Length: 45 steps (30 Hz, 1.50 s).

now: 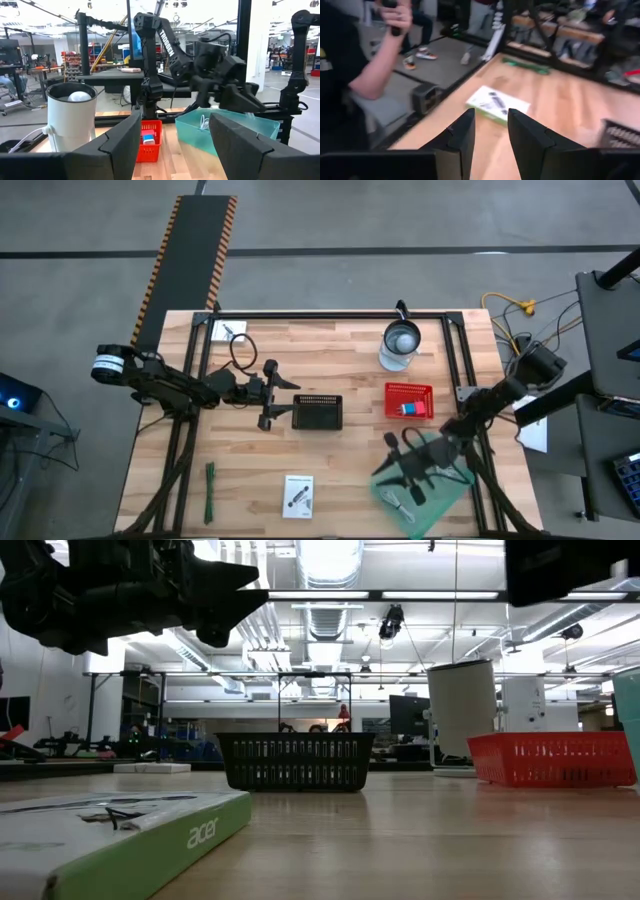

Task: Pick and place items into bin
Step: Put the green charger cable into the blue bin

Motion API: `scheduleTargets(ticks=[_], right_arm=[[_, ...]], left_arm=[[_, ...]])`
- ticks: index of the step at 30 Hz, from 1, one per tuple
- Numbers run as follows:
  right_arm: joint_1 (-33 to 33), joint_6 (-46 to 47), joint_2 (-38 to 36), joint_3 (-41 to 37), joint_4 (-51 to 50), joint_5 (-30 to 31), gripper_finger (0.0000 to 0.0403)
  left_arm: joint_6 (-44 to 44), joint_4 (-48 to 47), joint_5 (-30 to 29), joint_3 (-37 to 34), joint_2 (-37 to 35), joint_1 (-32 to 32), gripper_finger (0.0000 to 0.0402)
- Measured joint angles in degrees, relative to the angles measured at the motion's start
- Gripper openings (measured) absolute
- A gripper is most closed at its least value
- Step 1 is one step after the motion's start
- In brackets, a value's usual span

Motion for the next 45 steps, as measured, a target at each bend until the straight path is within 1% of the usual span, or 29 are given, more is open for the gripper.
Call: scheduleTargets(ticks=[4, 9, 16, 20, 24, 30, 40, 45], right_arm=[[-3.67, -1.89, -1.19, -1.92, 3.31, 0.26, 0.0105], [-7.37, -2.04, -1.81, -2.24, 3.15, 0.46, 0.01], [-10.33, -2.52, -1.79, -2.22, 2.99, 0.44, 0.0093], [-11.19, -2.53, -1.79, -2.22, 2.97, 0.42, 0.0096], [-11.77, -2.83, -1.78, -2.22, 2.93, 0.44, 0.0098], [-12.69, -8.8, -2.35, -2.05, 2.92, 0.71, 0.0089], [-15.34, -11.08, -3.02, -0.72, 2.6, 0.95, 0.0083], [-16.64, -10.89, -3.56, -0.49, 2.45, 1.09, 0.0083]], left_arm=[[-0.15, 0.31, 0.0, 0.34, 0.0, 0.0, 0.0219], [-0.17, 0.34, 0.02, 0.57, 0.03, -0.02, 0.0219], [-0.59, 0.15, 0.07, 0.39, 0.16, -0.02, 0.0219], [-8.0, 0.16, 0.16, 0.44, 0.11, -0.02, 0.0219], [-18.27, -0.15, 0.33, 0.42, 0.09, -0.04, 0.0219], [-33.32, -3.05, 0.31, 0.49, 0.09, -0.11, 0.0219], [-47.12, -7.38, -1.58, 0.69, 0.04, -0.21, 0.0219], [-53.77, -12.55, -2.83, 0.85, -0.2, -0.73, 0.0219]])
